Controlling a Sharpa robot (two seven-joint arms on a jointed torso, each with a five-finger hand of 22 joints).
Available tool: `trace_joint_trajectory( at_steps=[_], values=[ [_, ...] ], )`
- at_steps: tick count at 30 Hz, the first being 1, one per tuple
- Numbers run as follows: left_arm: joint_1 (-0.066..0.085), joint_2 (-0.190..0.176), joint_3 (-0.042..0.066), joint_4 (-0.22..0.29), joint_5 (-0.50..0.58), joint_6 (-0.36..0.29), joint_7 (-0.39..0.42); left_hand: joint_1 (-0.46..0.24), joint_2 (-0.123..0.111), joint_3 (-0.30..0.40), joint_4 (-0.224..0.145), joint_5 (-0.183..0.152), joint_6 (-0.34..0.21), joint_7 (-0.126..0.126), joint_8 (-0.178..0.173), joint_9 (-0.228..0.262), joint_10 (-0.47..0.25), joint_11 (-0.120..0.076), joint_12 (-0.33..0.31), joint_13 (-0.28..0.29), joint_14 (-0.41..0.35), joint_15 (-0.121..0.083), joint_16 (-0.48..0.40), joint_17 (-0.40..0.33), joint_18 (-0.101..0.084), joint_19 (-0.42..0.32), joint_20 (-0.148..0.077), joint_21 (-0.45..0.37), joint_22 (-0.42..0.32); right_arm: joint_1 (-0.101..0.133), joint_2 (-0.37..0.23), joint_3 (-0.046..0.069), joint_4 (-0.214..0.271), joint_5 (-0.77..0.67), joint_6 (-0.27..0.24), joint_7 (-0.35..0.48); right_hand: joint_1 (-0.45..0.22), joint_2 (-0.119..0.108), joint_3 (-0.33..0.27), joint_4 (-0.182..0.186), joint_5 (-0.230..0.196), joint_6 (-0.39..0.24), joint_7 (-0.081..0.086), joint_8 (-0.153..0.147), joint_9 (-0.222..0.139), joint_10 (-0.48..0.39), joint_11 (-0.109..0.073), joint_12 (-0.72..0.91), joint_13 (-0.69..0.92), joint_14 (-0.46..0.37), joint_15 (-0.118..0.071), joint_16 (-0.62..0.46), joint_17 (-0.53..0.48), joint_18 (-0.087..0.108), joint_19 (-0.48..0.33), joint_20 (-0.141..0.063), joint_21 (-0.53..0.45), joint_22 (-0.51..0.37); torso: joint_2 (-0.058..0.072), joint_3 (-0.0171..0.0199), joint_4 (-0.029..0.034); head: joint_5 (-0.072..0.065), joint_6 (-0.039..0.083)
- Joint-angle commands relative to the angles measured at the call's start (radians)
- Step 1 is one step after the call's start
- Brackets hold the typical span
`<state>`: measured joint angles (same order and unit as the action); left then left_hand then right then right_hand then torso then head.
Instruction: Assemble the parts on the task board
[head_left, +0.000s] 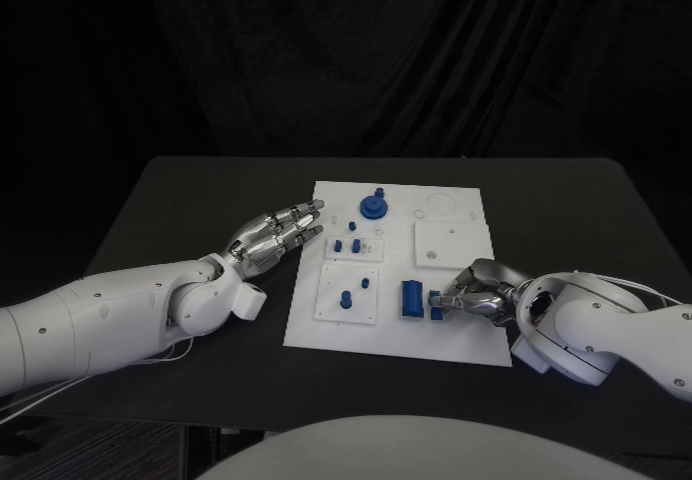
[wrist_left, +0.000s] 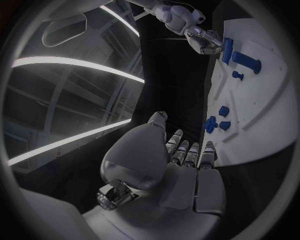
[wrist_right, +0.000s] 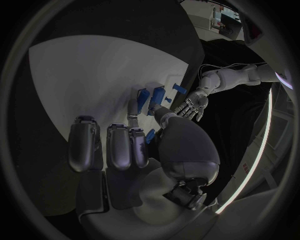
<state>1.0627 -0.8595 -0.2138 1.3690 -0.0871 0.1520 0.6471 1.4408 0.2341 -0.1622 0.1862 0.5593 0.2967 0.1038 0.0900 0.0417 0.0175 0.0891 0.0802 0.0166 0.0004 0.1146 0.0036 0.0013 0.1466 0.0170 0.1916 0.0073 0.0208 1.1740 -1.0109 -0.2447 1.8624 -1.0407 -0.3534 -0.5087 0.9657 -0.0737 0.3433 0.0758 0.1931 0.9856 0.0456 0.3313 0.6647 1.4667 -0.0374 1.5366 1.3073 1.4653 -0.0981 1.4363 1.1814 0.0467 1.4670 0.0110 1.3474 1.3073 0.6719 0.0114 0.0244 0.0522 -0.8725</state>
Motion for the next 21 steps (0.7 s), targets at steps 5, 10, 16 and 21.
trace_joint_trajectory(
  at_steps=[5,10,16,21],
  values=[
    [-0.003,0.002,0.001,0.000,0.000,0.019,0.008,-0.003,0.009,0.007,0.000,0.000,0.000,0.009,0.004,0.001,0.001,0.005,0.005,0.001,0.000,0.006,-0.004,-0.001,0.004,0.000,0.009,0.006,0.001,0.001,-0.002,0.000,-0.001,-0.022,0.006,-0.016,-0.022,0.010,-0.037,0.031,0.001,-0.004,-0.001,-0.002,0.001,0.077,0.007,-0.005,0.209,0.042,0.006,-0.007,-0.003,0.006,0.009,0.009,-0.006,0.193,0.000,-0.0002,0.0006,-0.001,0.000],
    [-0.005,0.000,0.001,0.001,0.000,0.020,0.008,-0.003,0.009,0.007,0.000,0.000,0.000,0.009,0.004,0.001,0.001,0.005,0.005,0.001,0.000,0.006,-0.004,-0.001,0.004,0.000,0.009,0.006,0.001,0.001,-0.014,0.000,0.004,-0.027,-0.024,0.031,-0.022,0.015,-0.044,0.038,0.002,-0.001,-0.002,0.001,0.002,0.080,0.006,-0.001,0.214,0.043,0.006,-0.004,0.006,0.005,0.011,0.009,-0.003,0.194,-0.001,-0.0003,-0.0010,0.004,0.000],
    [-0.006,-0.004,0.001,0.002,0.000,0.018,0.009,-0.004,0.009,0.008,0.000,0.000,0.000,0.010,0.004,0.001,0.001,0.005,0.005,0.001,0.000,0.007,-0.004,-0.001,0.004,0.000,0.009,0.006,0.001,0.001,-0.042,0.000,0.019,-0.063,-0.052,0.125,0.040,0.010,-0.078,0.030,0.002,-0.024,-0.008,0.056,0.046,0.086,0.000,0.008,0.226,0.048,0.000,0.006,0.029,0.002,0.019,0.004,0.014,0.200,0.000,-0.0001,-0.0009,0.007,0.000],
    [-0.007,-0.006,0.001,0.003,0.000,0.017,0.009,-0.004,0.009,0.008,0.000,0.000,0.000,0.010,0.004,0.001,0.001,0.005,0.005,0.001,0.000,0.007,-0.004,-0.001,0.004,0.000,0.009,0.006,0.001,0.001,-0.067,-0.001,0.033,-0.104,-0.028,0.158,0.094,0.013,-0.130,0.052,0.004,-0.083,-0.020,0.185,0.148,0.086,-0.010,0.008,0.226,0.047,-0.008,0.008,0.032,0.001,0.020,-0.002,0.017,0.201,0.000,0.0005,-0.0004,0.007,0.000]
  ],
)
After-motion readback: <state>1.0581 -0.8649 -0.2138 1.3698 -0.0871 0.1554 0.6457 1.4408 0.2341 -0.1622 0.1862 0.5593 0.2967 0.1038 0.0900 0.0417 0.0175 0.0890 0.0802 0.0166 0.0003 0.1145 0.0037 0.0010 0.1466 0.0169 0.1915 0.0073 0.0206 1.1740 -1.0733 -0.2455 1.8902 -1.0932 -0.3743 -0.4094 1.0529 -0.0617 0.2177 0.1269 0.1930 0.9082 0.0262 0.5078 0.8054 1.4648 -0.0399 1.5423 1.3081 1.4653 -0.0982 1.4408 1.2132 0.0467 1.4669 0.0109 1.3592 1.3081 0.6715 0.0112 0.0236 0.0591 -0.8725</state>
